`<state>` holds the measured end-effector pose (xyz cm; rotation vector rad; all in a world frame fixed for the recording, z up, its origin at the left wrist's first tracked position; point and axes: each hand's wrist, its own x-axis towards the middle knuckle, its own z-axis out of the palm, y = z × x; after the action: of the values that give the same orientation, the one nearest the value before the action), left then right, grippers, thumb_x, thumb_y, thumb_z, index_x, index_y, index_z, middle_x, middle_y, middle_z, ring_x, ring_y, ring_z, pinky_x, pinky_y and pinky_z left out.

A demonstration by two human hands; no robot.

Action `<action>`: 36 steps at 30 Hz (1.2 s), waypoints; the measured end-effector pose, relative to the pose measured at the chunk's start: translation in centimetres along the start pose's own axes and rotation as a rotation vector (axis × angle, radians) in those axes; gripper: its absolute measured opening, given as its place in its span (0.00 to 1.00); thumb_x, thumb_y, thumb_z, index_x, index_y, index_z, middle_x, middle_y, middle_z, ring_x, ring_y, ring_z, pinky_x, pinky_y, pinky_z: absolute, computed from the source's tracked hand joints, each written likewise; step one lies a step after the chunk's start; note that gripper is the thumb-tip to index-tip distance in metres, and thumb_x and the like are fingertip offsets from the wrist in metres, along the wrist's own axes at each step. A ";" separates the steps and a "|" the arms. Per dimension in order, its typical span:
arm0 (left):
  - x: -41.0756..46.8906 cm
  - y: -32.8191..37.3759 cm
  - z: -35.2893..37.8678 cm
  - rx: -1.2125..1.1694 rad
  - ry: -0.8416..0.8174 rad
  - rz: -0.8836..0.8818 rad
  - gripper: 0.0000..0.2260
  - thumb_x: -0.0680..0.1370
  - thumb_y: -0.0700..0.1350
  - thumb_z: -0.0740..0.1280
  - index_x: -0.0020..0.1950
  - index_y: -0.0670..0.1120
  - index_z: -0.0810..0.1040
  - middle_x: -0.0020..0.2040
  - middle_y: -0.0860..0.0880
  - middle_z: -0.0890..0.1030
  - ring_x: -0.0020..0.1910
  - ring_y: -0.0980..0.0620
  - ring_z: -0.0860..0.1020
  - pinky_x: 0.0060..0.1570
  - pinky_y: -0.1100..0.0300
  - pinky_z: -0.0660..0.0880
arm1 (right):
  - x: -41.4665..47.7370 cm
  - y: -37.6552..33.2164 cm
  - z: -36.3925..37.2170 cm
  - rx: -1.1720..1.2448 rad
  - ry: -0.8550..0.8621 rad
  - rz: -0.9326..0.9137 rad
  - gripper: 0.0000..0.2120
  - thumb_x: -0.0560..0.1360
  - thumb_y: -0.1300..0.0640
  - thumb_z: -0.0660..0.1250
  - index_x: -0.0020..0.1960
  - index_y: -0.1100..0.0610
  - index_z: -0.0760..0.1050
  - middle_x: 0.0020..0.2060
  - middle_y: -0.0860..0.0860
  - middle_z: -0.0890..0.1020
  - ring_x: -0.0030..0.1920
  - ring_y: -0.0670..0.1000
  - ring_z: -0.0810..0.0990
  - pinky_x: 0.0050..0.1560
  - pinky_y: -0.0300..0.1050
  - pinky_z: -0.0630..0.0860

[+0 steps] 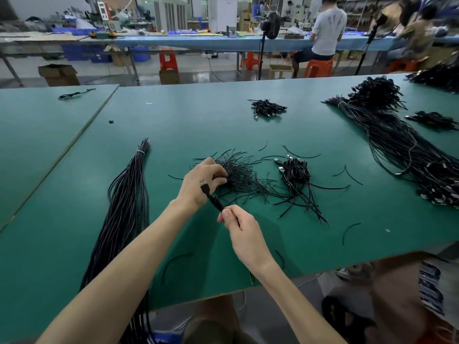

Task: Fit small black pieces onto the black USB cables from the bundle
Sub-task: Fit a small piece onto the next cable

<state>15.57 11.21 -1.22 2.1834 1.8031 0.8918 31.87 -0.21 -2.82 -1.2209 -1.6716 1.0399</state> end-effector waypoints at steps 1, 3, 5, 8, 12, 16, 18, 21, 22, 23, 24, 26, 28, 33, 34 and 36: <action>-0.1 -0.1 0.3 0.022 0.012 0.010 0.03 0.80 0.48 0.72 0.52 0.52 0.85 0.50 0.56 0.77 0.48 0.53 0.77 0.45 0.57 0.71 | 0.0 0.1 0.0 0.007 0.001 0.001 0.14 0.87 0.50 0.57 0.45 0.50 0.75 0.26 0.39 0.70 0.28 0.44 0.64 0.32 0.38 0.63; -0.4 -0.3 0.6 0.044 0.047 0.022 0.03 0.81 0.48 0.70 0.51 0.52 0.84 0.50 0.56 0.77 0.48 0.52 0.77 0.45 0.56 0.72 | 0.1 0.2 0.0 0.015 0.000 0.000 0.14 0.87 0.51 0.57 0.45 0.50 0.75 0.26 0.40 0.70 0.28 0.44 0.63 0.31 0.39 0.63; -0.6 -0.5 0.8 0.039 0.080 0.025 0.04 0.81 0.48 0.70 0.49 0.51 0.84 0.49 0.55 0.78 0.48 0.51 0.78 0.47 0.54 0.74 | 0.0 0.2 0.1 0.011 -0.003 -0.006 0.14 0.87 0.51 0.57 0.45 0.50 0.75 0.26 0.39 0.70 0.28 0.44 0.63 0.32 0.40 0.63; -1.0 -0.5 0.9 0.015 0.146 0.057 0.03 0.81 0.47 0.71 0.48 0.49 0.83 0.48 0.55 0.79 0.47 0.50 0.78 0.48 0.54 0.74 | 0.1 0.3 0.1 0.023 0.004 -0.013 0.14 0.87 0.51 0.57 0.45 0.50 0.76 0.26 0.39 0.71 0.27 0.44 0.63 0.31 0.38 0.63; -0.8 0.1 0.1 -0.240 0.345 -0.063 0.02 0.80 0.42 0.72 0.48 0.49 0.82 0.46 0.54 0.82 0.46 0.54 0.79 0.51 0.60 0.73 | 0.1 0.4 0.1 0.076 0.021 0.009 0.15 0.87 0.51 0.57 0.46 0.51 0.76 0.26 0.41 0.68 0.27 0.44 0.62 0.31 0.39 0.62; -1.2 0.8 -2.2 -0.807 0.391 -0.322 0.01 0.80 0.41 0.72 0.50 0.45 0.81 0.42 0.49 0.85 0.40 0.49 0.84 0.46 0.55 0.80 | 0.2 0.3 0.1 0.121 0.040 0.032 0.14 0.87 0.52 0.57 0.46 0.51 0.76 0.26 0.41 0.68 0.28 0.44 0.62 0.32 0.42 0.62; -2.4 1.0 -3.4 -1.046 0.312 -0.358 0.03 0.79 0.40 0.73 0.51 0.43 0.81 0.42 0.46 0.85 0.36 0.50 0.83 0.47 0.54 0.81 | 0.2 0.3 0.0 0.119 0.064 0.037 0.14 0.87 0.52 0.57 0.46 0.51 0.76 0.27 0.41 0.68 0.29 0.45 0.62 0.33 0.44 0.63; -4.7 1.4 -4.6 -1.214 0.106 -0.349 0.06 0.77 0.41 0.74 0.52 0.43 0.81 0.45 0.45 0.85 0.36 0.52 0.81 0.44 0.59 0.80 | 0.2 0.3 0.1 0.118 0.090 0.038 0.14 0.87 0.52 0.57 0.46 0.52 0.76 0.27 0.42 0.67 0.30 0.48 0.62 0.33 0.48 0.62; -5.4 1.6 -4.8 -1.231 0.069 -0.334 0.07 0.76 0.42 0.75 0.52 0.43 0.81 0.45 0.45 0.85 0.36 0.52 0.81 0.43 0.59 0.80 | 0.2 0.3 0.1 0.114 0.096 0.039 0.14 0.87 0.52 0.57 0.46 0.52 0.76 0.27 0.43 0.67 0.30 0.48 0.63 0.33 0.48 0.63; -5.9 1.8 -4.9 -1.218 0.088 -0.318 0.08 0.76 0.41 0.75 0.52 0.42 0.80 0.45 0.44 0.84 0.36 0.51 0.81 0.42 0.60 0.80 | 0.3 0.3 0.2 0.107 0.103 0.040 0.14 0.87 0.52 0.57 0.46 0.52 0.77 0.28 0.43 0.68 0.31 0.48 0.63 0.33 0.49 0.63; -6.5 2.0 -5.1 -1.167 0.166 -0.307 0.08 0.76 0.40 0.75 0.52 0.41 0.80 0.43 0.44 0.84 0.36 0.50 0.82 0.41 0.59 0.80 | 0.3 0.3 0.2 0.099 0.109 0.041 0.14 0.87 0.52 0.57 0.46 0.52 0.77 0.28 0.44 0.68 0.31 0.48 0.63 0.33 0.49 0.63; -7.3 2.2 -5.6 -1.054 0.333 -0.294 0.07 0.76 0.38 0.75 0.52 0.41 0.80 0.40 0.44 0.83 0.36 0.48 0.83 0.40 0.59 0.80 | 0.3 0.3 0.2 0.087 0.119 0.041 0.14 0.87 0.52 0.57 0.46 0.52 0.77 0.29 0.44 0.69 0.31 0.48 0.64 0.33 0.48 0.64; -7.9 2.5 -6.0 -1.045 0.298 -0.264 0.08 0.75 0.40 0.77 0.51 0.41 0.81 0.39 0.45 0.82 0.35 0.48 0.83 0.40 0.59 0.80 | 0.2 0.2 0.3 0.080 0.125 0.039 0.14 0.87 0.52 0.57 0.46 0.52 0.77 0.30 0.45 0.70 0.31 0.48 0.64 0.34 0.49 0.65; -9.3 2.9 -4.2 -0.949 0.012 -0.213 0.07 0.75 0.38 0.77 0.49 0.39 0.81 0.37 0.44 0.80 0.35 0.49 0.81 0.35 0.61 0.77 | 0.3 0.2 0.3 0.045 0.117 0.034 0.15 0.87 0.51 0.57 0.46 0.53 0.77 0.28 0.43 0.71 0.30 0.45 0.66 0.35 0.47 0.65; -9.4 2.9 -3.6 -0.942 -0.009 -0.230 0.06 0.75 0.37 0.77 0.49 0.39 0.81 0.36 0.44 0.79 0.34 0.49 0.81 0.35 0.61 0.76 | 0.3 0.2 0.3 0.038 0.113 0.029 0.15 0.87 0.52 0.57 0.46 0.53 0.77 0.28 0.42 0.71 0.30 0.44 0.65 0.35 0.46 0.65; -9.6 3.0 -2.6 -0.986 -0.042 -0.271 0.07 0.75 0.37 0.77 0.47 0.40 0.80 0.35 0.43 0.79 0.33 0.50 0.79 0.34 0.63 0.74 | 0.1 0.1 0.3 0.033 0.103 0.018 0.15 0.87 0.52 0.57 0.45 0.55 0.77 0.27 0.39 0.73 0.29 0.44 0.66 0.35 0.44 0.64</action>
<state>15.79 0.83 -0.87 1.2876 1.1748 1.2741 31.66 -0.13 -3.00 -1.2488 -1.5615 0.9948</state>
